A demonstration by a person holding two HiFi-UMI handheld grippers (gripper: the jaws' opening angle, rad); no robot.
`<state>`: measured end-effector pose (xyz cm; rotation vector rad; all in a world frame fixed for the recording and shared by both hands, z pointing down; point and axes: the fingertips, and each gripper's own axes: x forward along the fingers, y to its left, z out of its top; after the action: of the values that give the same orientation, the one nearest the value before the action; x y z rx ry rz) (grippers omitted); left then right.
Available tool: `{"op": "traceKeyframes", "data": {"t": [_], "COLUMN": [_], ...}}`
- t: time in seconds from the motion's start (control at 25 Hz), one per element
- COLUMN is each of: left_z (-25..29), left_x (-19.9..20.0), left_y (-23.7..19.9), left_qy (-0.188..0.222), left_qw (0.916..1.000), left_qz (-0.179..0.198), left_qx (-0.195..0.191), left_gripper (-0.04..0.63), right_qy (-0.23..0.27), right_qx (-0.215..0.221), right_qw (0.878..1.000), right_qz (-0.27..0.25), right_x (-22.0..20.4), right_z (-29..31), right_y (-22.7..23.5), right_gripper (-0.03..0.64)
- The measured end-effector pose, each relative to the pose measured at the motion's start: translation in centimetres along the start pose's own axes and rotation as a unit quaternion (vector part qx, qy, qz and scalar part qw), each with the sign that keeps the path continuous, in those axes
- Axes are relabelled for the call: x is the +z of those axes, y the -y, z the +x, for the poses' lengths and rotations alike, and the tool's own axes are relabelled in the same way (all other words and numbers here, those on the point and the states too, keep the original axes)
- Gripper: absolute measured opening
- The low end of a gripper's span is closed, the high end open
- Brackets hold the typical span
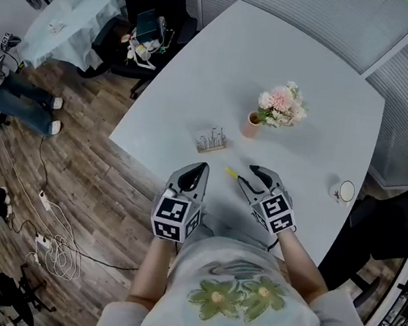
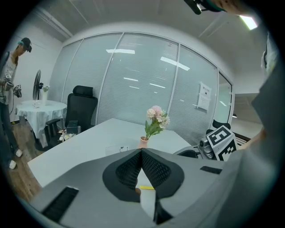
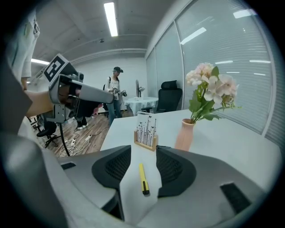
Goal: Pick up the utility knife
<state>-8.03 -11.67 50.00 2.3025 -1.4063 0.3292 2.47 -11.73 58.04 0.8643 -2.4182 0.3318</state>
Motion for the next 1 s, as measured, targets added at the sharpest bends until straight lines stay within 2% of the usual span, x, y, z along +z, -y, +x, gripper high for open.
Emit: {"op": "traceKeyframes", "data": {"t": [1.0], "left_z": [2.3], "left_x": [-0.9], "left_y": [-1.9], "left_qy": [-0.032], "left_qw": [0.9994], "left_qz": [-0.005], "left_qx": [-0.010], "left_gripper": [0.003], "right_qy": [-0.103], "right_qx": [0.030], "right_qw": [0.994], "right_qz": [-0.012], "right_x": [-6.5], "right_z": [4.3], "right_y": [-0.1], "right_gripper": [0.184]}}
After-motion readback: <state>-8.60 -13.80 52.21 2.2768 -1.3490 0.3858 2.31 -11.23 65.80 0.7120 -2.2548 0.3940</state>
